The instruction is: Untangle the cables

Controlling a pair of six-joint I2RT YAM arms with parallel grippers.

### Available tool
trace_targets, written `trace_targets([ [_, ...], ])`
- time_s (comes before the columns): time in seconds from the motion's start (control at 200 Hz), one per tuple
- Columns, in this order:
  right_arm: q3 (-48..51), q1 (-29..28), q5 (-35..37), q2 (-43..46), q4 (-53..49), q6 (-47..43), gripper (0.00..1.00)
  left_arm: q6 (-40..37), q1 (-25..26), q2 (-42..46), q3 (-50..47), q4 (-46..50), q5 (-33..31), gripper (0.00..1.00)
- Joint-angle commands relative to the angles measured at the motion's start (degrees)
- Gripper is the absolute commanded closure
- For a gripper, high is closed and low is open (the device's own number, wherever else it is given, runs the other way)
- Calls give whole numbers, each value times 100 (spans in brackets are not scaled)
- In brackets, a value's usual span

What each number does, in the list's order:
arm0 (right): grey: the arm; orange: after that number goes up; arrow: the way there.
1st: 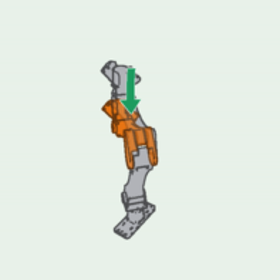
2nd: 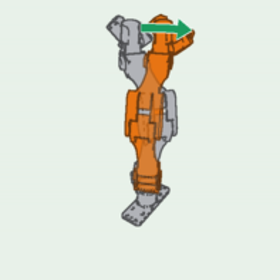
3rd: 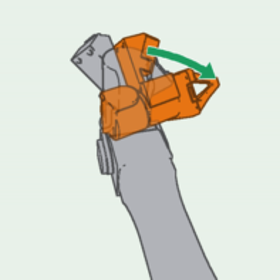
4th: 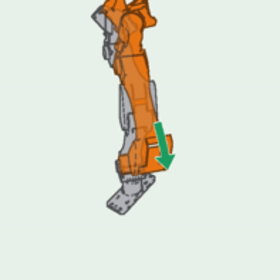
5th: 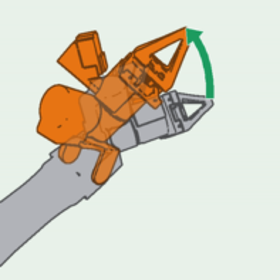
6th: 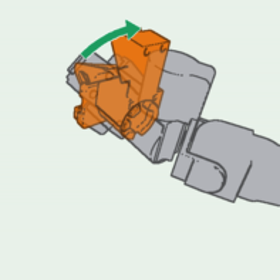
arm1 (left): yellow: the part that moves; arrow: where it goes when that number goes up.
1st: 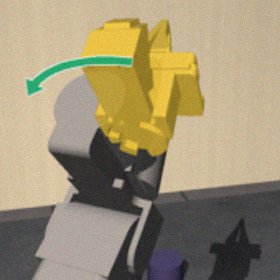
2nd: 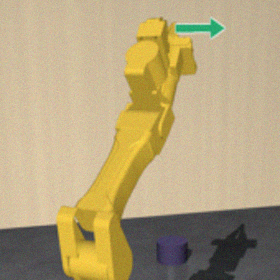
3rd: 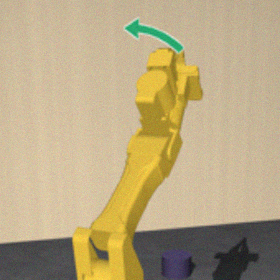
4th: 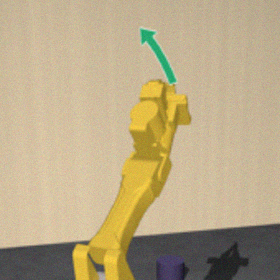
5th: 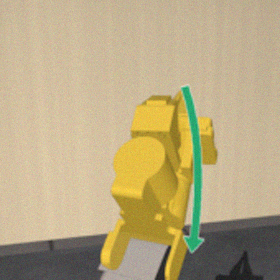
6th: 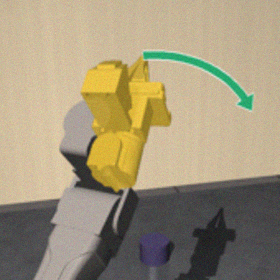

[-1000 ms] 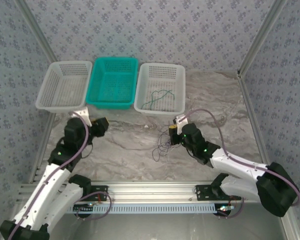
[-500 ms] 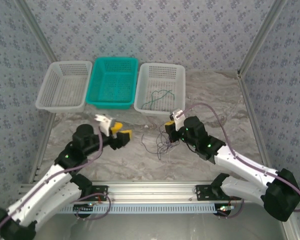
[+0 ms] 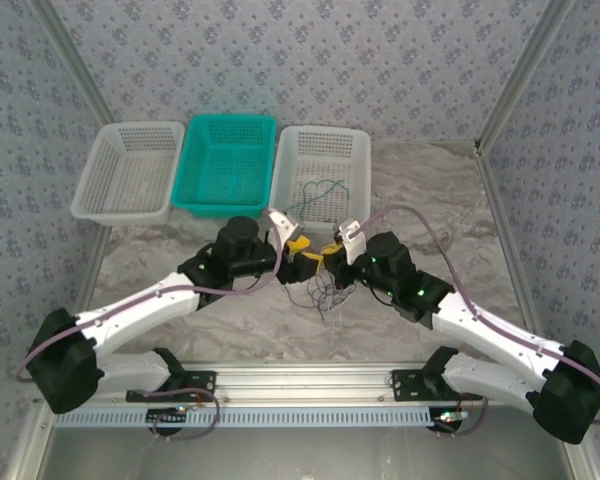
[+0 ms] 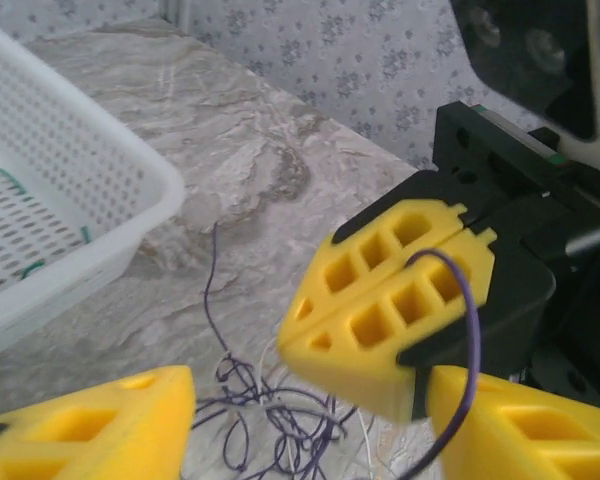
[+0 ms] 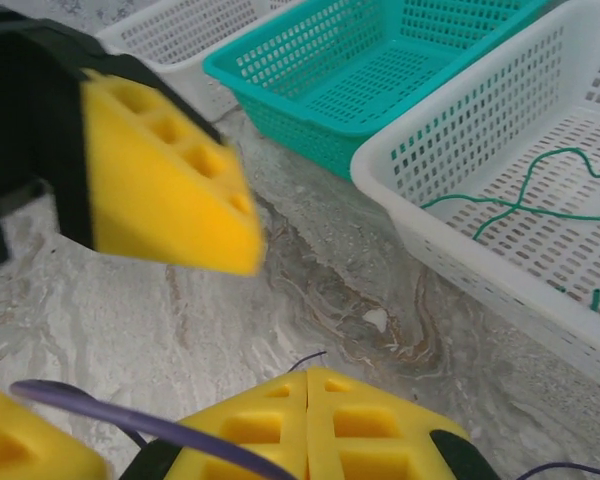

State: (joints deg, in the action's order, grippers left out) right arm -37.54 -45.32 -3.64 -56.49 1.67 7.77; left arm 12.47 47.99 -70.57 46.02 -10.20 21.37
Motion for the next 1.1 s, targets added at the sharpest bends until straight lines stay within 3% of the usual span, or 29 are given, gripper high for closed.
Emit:
trace_targets([
  [0.0, -199, -56, -91, 77, -59, -142, 100, 27, 103, -196, 364, -637, 240, 62],
  [0.08, -158, -55, 55, 61, -76, -158, 100, 30, 105, -215, 394, -604, 193, 100],
  [0.175, -46, -41, 437, 37, -41, -124, 100, 28, 105, -63, 340, -550, 27, 100],
  [0.29, 238, 20, 1148, -24, 144, 60, 89, 89, 95, 247, 216, -526, -240, 100],
  [0.42, 639, 302, 1510, -179, 360, 337, 85, 208, 57, 674, 83, -522, -483, 100],
  [0.705, 1393, 1151, 1305, -608, 881, 1214, 84, 199, 30, 1355, 170, 148, -773, 100],
  [0.979, 1748, 1970, 1232, -832, 928, 2086, 84, 498, -345, 2024, 267, 969, -1986, 100],
  [1.094, 1771, 2015, 646, -484, 1066, 1908, 80, 533, -568, 2056, 299, 1199, -1579, 100],
])
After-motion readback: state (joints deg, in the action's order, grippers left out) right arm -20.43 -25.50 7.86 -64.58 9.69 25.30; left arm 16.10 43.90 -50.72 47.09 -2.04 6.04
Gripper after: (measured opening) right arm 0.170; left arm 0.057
